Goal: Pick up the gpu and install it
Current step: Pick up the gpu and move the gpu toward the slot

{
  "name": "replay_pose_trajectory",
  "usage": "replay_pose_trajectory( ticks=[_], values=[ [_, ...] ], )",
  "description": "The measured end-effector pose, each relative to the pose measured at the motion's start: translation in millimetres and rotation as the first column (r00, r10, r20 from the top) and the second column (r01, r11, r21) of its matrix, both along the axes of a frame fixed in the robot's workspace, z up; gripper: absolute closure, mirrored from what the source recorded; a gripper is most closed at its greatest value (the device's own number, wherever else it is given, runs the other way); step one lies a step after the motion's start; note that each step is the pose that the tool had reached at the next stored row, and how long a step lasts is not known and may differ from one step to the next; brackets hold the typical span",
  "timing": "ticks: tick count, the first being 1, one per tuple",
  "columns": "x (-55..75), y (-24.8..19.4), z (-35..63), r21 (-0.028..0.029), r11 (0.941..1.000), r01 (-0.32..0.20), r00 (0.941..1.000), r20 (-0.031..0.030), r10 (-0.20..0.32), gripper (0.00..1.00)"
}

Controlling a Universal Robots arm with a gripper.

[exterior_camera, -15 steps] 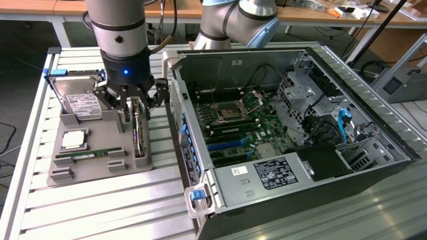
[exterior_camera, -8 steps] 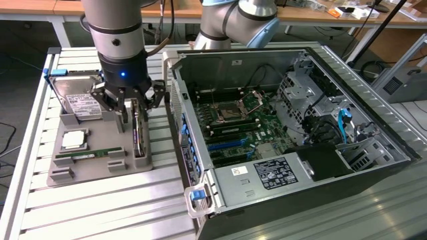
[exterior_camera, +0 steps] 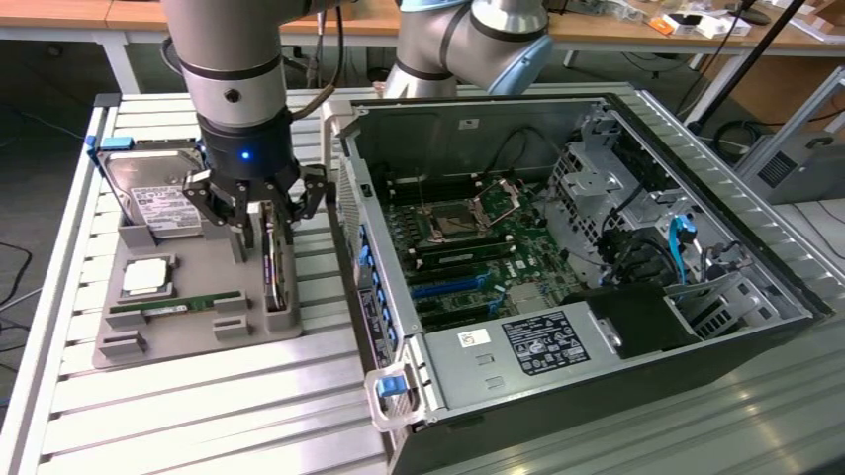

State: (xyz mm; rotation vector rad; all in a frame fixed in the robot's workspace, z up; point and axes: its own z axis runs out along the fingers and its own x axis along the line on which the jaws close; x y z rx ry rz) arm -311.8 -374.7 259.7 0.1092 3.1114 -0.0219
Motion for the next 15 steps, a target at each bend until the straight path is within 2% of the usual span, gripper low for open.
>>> replay_pose_trajectory(
  ticks=[3,15],
  values=[
    [-0.3,3.5,-3.1,0.0003,1.0000,0.000,1.0000,0.0004,0.000,0.52],
    [-1.0,3.5,-13.8,-0.0011,1.0000,-0.001,1.0000,0.0000,0.001,0.52]
  ],
)
